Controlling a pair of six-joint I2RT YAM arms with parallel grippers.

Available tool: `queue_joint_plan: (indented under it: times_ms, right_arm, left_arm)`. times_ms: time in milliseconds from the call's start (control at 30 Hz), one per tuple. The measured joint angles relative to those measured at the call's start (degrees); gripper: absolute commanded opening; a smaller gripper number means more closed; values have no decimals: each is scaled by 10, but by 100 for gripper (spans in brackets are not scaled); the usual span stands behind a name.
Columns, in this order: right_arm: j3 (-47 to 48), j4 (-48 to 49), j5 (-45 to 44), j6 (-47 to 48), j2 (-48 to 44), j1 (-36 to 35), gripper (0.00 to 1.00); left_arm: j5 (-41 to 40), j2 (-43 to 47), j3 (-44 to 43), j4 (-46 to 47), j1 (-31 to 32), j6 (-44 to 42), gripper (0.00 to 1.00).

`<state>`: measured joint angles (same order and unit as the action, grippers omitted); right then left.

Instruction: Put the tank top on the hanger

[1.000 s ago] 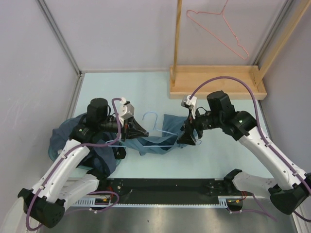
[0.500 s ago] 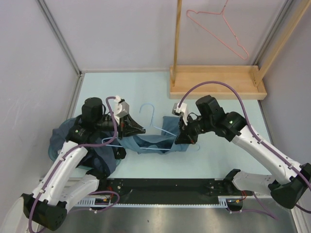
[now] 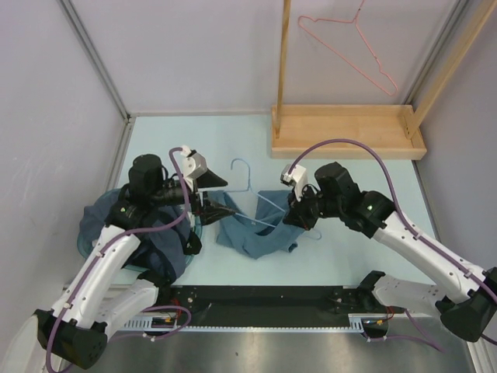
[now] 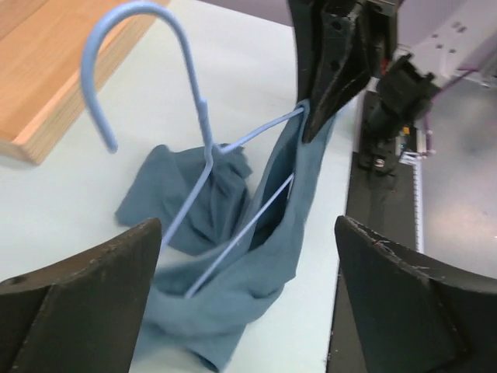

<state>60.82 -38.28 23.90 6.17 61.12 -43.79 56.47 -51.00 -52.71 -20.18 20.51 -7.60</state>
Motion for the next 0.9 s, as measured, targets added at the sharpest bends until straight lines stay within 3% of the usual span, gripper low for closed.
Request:
queue_joint_plan:
  times_ms: [300, 467, 667, 900]
  right_arm:
    - [-42, 50, -167, -59, -21, 6, 0]
    - [-92, 77, -250, -106, -54, 74, 0]
    - [-136, 98, -273, -135, -126, 199, 0]
    - [-101, 107, -274, -130, -109, 244, 0]
  left_arm:
    - [-143, 14, 7, 55, -3, 37, 99]
    - [-210, 44, 18, 71, -9, 47, 99]
    - [-245, 47, 20, 81, -10, 48, 99]
    - [-255, 47, 21, 81, -10, 52, 99]
